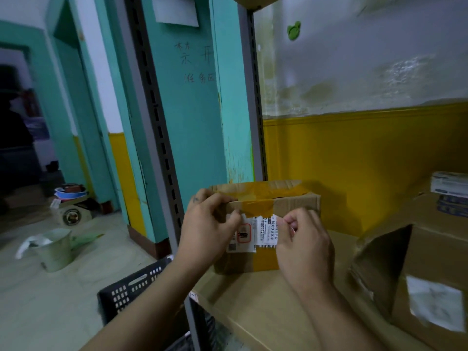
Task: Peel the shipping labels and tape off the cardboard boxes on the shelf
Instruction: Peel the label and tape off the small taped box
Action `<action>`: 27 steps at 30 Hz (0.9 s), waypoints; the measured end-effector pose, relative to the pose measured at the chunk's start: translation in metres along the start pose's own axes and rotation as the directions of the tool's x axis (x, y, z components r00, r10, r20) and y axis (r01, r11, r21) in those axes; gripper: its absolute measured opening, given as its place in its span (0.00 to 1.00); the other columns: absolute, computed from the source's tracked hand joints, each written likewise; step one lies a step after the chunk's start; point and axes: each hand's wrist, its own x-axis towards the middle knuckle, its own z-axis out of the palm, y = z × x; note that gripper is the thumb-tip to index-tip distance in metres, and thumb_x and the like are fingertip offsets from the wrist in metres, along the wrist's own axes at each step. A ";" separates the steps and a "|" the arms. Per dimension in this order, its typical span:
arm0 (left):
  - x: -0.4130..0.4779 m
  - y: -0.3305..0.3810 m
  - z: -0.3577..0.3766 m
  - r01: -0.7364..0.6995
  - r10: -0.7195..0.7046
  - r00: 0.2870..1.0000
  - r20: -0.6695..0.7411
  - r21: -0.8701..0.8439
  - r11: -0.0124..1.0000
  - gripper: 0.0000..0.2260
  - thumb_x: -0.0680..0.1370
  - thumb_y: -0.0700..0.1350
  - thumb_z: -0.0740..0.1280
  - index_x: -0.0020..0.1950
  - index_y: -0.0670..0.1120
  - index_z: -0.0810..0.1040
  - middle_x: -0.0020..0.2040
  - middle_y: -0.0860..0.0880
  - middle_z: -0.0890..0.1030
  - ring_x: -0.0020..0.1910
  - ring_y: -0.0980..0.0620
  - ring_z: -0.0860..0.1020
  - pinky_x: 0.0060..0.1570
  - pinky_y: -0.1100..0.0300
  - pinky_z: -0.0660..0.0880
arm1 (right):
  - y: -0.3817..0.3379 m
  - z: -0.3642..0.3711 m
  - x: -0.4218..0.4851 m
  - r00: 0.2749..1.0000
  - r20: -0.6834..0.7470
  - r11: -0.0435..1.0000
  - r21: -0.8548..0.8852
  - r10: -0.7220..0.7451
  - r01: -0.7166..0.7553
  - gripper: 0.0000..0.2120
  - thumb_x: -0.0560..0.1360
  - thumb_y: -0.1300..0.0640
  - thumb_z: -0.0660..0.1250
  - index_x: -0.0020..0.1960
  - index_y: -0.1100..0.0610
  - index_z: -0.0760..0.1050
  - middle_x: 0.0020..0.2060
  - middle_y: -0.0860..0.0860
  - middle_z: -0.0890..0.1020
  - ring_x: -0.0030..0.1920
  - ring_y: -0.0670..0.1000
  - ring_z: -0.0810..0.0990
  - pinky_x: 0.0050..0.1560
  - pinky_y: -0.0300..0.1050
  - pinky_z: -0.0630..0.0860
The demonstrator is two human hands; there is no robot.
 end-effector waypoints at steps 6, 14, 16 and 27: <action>0.004 0.003 0.003 0.045 -0.044 0.999 -0.010 0.019 0.999 0.06 0.73 0.55 0.70 0.46 0.56 0.77 0.48 0.59 0.71 0.55 0.54 0.71 0.54 0.53 0.77 | -0.003 0.000 -0.001 1.000 -0.009 1.000 0.002 0.006 -0.006 0.10 0.76 0.57 0.69 0.40 0.52 0.70 0.40 0.47 0.72 0.39 0.47 0.71 0.33 0.31 0.58; 0.000 0.000 0.007 0.031 -0.033 0.998 -0.044 -0.033 0.999 0.09 0.70 0.60 0.67 0.44 0.57 0.76 0.48 0.59 0.71 0.53 0.52 0.73 0.51 0.50 0.79 | -0.003 -0.001 -0.002 1.000 -0.009 1.000 0.018 0.000 0.001 0.09 0.77 0.57 0.68 0.40 0.53 0.70 0.40 0.46 0.72 0.38 0.45 0.70 0.32 0.29 0.60; 0.000 0.000 0.009 0.018 -0.019 0.998 -0.055 -0.021 1.000 0.14 0.68 0.64 0.69 0.43 0.56 0.75 0.48 0.59 0.71 0.53 0.52 0.73 0.49 0.51 0.79 | -0.004 -0.001 -0.003 1.000 -0.007 1.000 0.021 0.002 -0.002 0.09 0.77 0.57 0.68 0.41 0.53 0.70 0.41 0.46 0.72 0.38 0.44 0.70 0.32 0.29 0.60; 0.016 0.024 0.004 -0.282 0.236 0.959 0.159 0.423 0.861 0.24 0.75 0.64 0.65 0.69 0.57 0.73 0.58 0.55 0.78 0.57 0.53 0.76 0.65 0.51 0.71 | -0.007 0.003 -0.003 0.999 0.038 1.000 0.024 0.001 -0.002 0.08 0.78 0.56 0.67 0.42 0.51 0.70 0.42 0.45 0.72 0.40 0.44 0.70 0.32 0.29 0.61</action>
